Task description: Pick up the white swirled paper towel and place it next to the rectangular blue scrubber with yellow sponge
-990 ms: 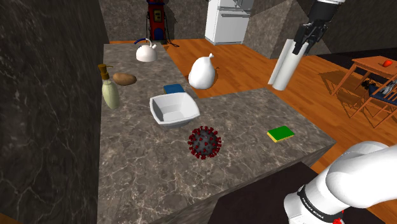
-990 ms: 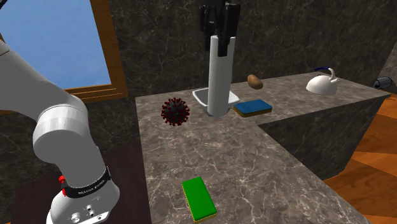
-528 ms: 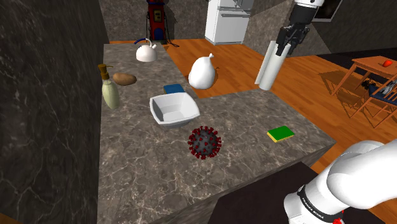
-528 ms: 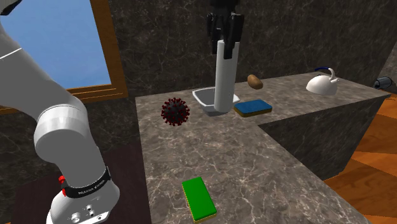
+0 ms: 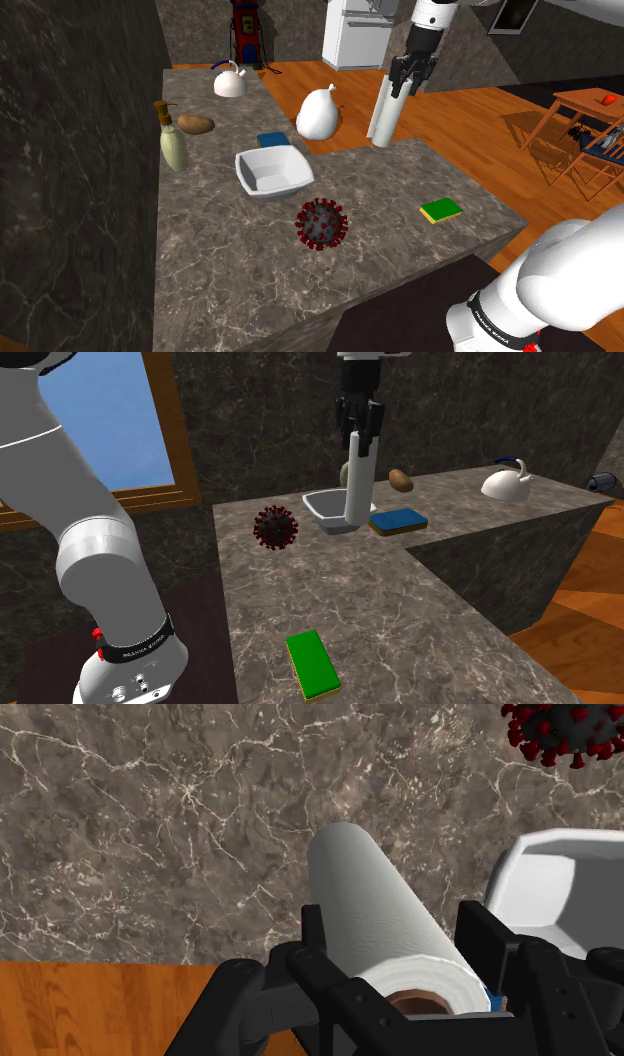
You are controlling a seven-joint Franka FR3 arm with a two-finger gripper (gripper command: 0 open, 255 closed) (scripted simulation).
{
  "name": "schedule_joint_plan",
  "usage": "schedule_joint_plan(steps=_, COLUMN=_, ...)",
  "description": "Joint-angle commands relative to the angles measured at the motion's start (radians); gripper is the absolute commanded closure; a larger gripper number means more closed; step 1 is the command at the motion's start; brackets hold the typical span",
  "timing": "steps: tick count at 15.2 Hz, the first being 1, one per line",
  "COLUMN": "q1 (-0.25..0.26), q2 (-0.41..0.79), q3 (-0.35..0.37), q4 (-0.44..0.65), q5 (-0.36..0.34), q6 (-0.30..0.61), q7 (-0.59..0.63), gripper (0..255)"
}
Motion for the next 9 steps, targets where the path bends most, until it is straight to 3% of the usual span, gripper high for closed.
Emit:
schedule_joint_plan(steps=1, q1=0.013, q2=0.045, q3=0.016, q4=0.016, q5=0.01, q6=0.029, q7=0.029, gripper=255)
schedule_joint_plan(steps=9, q1=0.062, q2=0.257, q3=0.068, q4=0.144, q5=0.039, q6=0.112, q7=0.123, gripper=255)
